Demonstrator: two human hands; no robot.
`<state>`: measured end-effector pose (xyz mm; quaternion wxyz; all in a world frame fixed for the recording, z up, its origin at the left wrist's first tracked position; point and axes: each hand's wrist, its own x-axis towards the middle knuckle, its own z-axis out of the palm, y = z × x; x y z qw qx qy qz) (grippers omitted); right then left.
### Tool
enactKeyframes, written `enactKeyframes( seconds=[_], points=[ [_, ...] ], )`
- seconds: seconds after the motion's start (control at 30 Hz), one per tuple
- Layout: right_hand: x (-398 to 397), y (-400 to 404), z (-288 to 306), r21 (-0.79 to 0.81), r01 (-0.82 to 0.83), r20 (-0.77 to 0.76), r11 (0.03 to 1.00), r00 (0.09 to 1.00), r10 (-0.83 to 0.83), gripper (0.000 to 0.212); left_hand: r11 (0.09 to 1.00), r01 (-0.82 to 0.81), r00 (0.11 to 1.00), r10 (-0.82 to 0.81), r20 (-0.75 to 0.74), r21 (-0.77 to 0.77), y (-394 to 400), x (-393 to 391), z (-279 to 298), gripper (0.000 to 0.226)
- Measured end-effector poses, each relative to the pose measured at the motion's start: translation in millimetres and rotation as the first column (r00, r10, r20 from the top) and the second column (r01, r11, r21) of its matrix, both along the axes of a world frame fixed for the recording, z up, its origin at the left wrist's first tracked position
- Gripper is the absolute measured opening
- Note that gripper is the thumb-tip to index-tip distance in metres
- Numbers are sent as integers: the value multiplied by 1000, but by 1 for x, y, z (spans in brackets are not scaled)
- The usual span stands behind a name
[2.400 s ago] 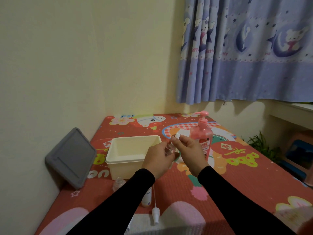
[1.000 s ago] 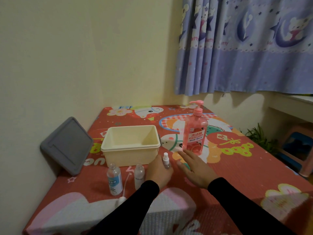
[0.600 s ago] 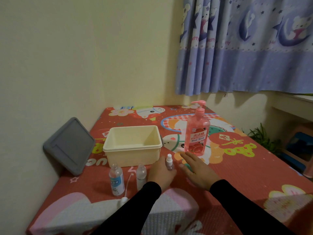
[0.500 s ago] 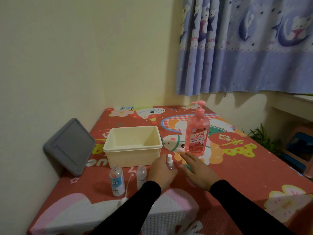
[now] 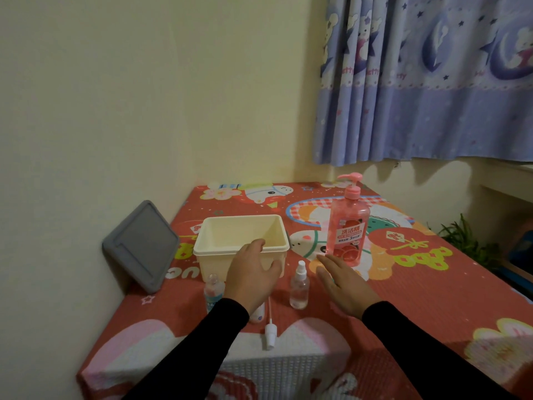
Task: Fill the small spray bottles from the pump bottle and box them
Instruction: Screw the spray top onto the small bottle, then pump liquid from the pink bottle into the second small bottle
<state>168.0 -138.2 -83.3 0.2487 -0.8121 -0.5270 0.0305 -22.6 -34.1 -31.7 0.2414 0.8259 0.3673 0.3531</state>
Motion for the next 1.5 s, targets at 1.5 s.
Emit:
enactKeyframes(
  seconds=[1.5],
  points=[
    [50, 26, 136, 498, 5, 145, 867, 985, -89, 47, 956, 266, 963, -258, 76, -120, 32, 73, 59, 46]
  ],
)
